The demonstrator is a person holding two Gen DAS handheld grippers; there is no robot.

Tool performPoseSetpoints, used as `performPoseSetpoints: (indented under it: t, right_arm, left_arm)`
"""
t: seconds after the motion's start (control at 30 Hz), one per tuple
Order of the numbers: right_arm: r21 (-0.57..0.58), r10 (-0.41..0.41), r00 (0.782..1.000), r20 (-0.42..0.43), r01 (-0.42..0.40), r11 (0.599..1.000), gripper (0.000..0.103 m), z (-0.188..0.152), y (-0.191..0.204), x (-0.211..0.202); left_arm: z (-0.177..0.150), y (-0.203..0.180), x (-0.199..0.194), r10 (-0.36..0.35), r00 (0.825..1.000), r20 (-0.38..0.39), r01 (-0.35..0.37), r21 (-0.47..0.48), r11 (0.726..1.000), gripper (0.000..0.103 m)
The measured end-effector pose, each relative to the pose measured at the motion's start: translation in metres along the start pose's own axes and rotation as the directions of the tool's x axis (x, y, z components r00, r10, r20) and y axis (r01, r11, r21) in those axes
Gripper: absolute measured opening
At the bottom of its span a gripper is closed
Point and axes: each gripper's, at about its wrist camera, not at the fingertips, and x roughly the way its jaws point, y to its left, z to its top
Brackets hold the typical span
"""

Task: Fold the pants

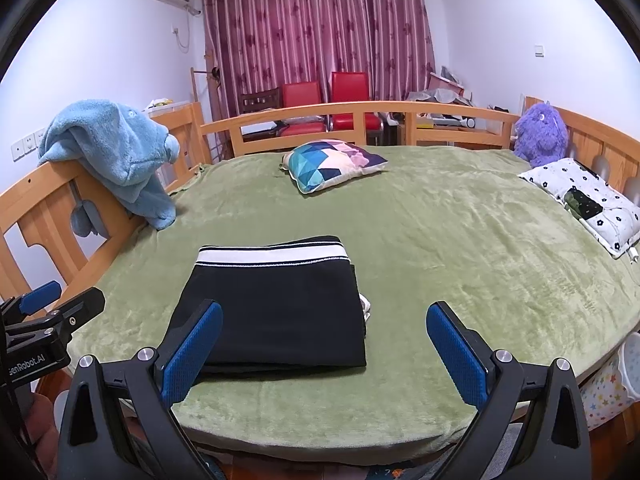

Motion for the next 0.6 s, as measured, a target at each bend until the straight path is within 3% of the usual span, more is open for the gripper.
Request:
performPoseSetpoints:
  t: [0.6]
  right_arm:
    - [0.003, 0.0, 1.0, 0.007, -0.001, 1.0, 0.1, 0.0009, 0.0015, -0.0033]
  left_arm:
    - [0.0023, 0.0034, -0.0016, 0.006, 1.0, 0.002, -0.006, -0.022, 1.0, 0.099]
